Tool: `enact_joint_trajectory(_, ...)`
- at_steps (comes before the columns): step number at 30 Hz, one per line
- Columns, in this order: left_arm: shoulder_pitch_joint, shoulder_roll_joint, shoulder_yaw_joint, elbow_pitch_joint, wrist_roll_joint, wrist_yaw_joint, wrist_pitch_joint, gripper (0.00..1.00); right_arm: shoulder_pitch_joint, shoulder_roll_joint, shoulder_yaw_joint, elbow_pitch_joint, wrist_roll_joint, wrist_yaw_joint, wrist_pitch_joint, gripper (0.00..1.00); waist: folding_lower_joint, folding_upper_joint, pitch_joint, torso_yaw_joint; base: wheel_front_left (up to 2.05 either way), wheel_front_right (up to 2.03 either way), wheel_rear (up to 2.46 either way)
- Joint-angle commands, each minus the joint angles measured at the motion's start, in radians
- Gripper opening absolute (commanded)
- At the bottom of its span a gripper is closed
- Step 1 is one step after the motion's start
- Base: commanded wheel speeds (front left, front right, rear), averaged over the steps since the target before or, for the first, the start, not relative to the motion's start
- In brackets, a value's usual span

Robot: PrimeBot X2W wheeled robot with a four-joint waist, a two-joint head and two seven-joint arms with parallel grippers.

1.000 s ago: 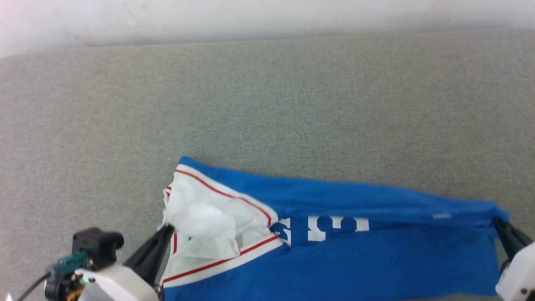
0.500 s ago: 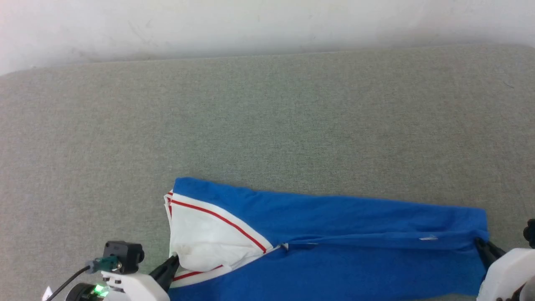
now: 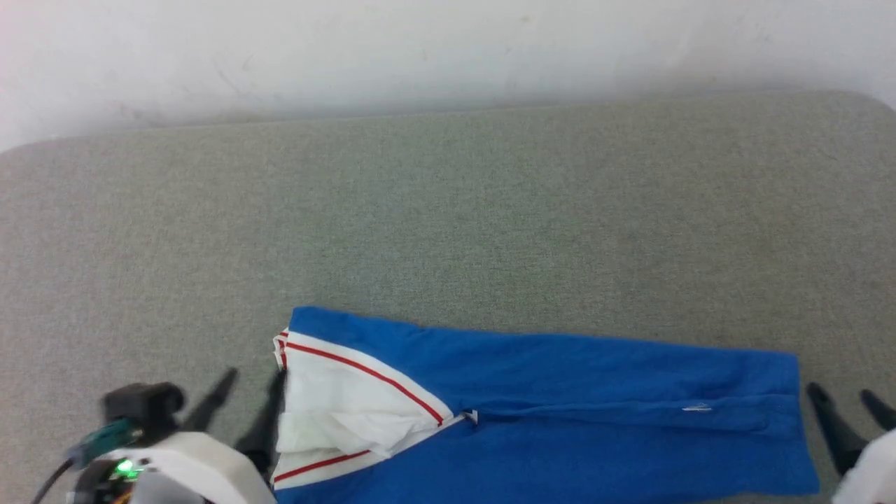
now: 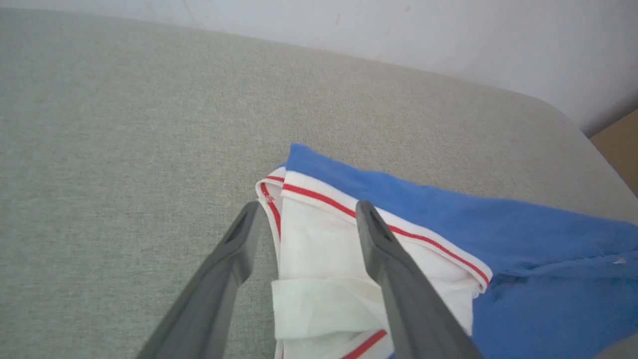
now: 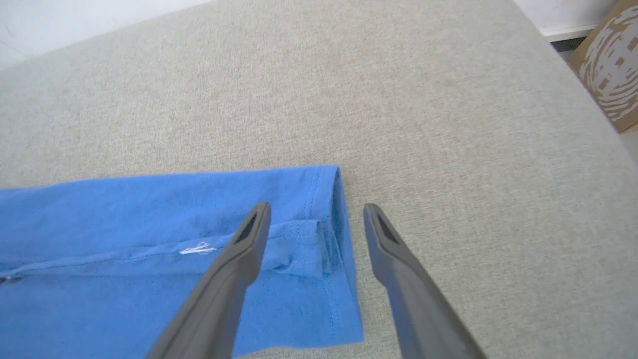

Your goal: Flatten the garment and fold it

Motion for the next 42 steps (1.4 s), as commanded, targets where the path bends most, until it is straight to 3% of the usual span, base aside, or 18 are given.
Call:
enact_joint_trajectory(1, 0.019, -0.002, 0.024, -0.019, 0.012, 0.027, -0.031, 1.00, 0.013, 0.007, -0.018, -0.018, 0.002, -0.001, -0.004, 1.00, 0.0001, 0.0000, -0.009, 0.000, 0.00, 0.00, 0.00)
enact_joint_trajectory(6, 0.092, -0.039, 0.132, -0.099, 0.122, 0.163, -0.255, 1.00, 0.058, 0.037, -0.080, -0.044, -0.022, -0.001, -0.036, 1.00, 0.0001, 0.0000, -0.040, -0.002, 0.00, 0.00, 0.00)
enact_joint_trajectory(12, 0.162, -0.083, 0.173, -0.132, 0.276, 0.239, -0.349, 1.00, 0.092, 0.057, -0.070, 0.014, -0.043, -0.001, -0.064, 1.00, 0.0001, 0.0000, -0.058, 0.011, 0.00, 0.00, 0.00)
enact_joint_trajectory(21, 0.171, -0.134, 0.166, -0.140, 0.380, 0.203, -0.355, 1.00, 0.037, 0.061, -0.065, 0.127, -0.095, -0.001, -0.100, 1.00, 0.0001, 0.0000, -0.020, 0.052, 0.00, 0.00, 0.00)
enact_joint_trajectory(35, 0.111, -0.150, 0.172, -0.125, 0.390, 0.154, -0.355, 1.00, -0.065, 0.047, -0.068, 0.277, -0.121, -0.001, -0.062, 1.00, 0.0001, 0.0000, 0.088, 0.093, 0.00, 0.00, 0.00)
enact_joint_trajectory(36, 0.107, -0.151, 0.172, -0.123, 0.390, 0.152, -0.355, 1.00, -0.068, 0.049, -0.075, 0.285, -0.119, -0.001, -0.040, 0.62, 0.0001, 0.0000, 0.093, 0.094, 0.00, 0.00, 0.00)
enact_joint_trajectory(37, 0.103, -0.152, 0.172, -0.122, 0.390, 0.150, -0.355, 1.00, -0.072, 0.050, -0.080, 0.288, -0.116, -0.001, -0.021, 0.38, 0.0001, 0.0000, 0.097, 0.094, 0.00, 0.00, 0.00)
enact_joint_trajectory(38, 0.100, -0.153, 0.173, -0.120, 0.389, 0.149, -0.355, 1.00, -0.076, 0.052, -0.087, 0.289, -0.114, -0.001, -0.007, 0.00, 0.0001, 0.0000, 0.100, 0.095, 0.00, 0.00, 0.00)
enact_joint_trajectory(42, 0.093, -0.157, 0.177, -0.113, 0.386, 0.144, -0.355, 1.00, -0.089, 0.056, -0.108, 0.274, -0.120, -0.001, 0.021, 0.00, 0.0001, 0.0000, 0.103, 0.093, 0.00, 0.00, 0.00)
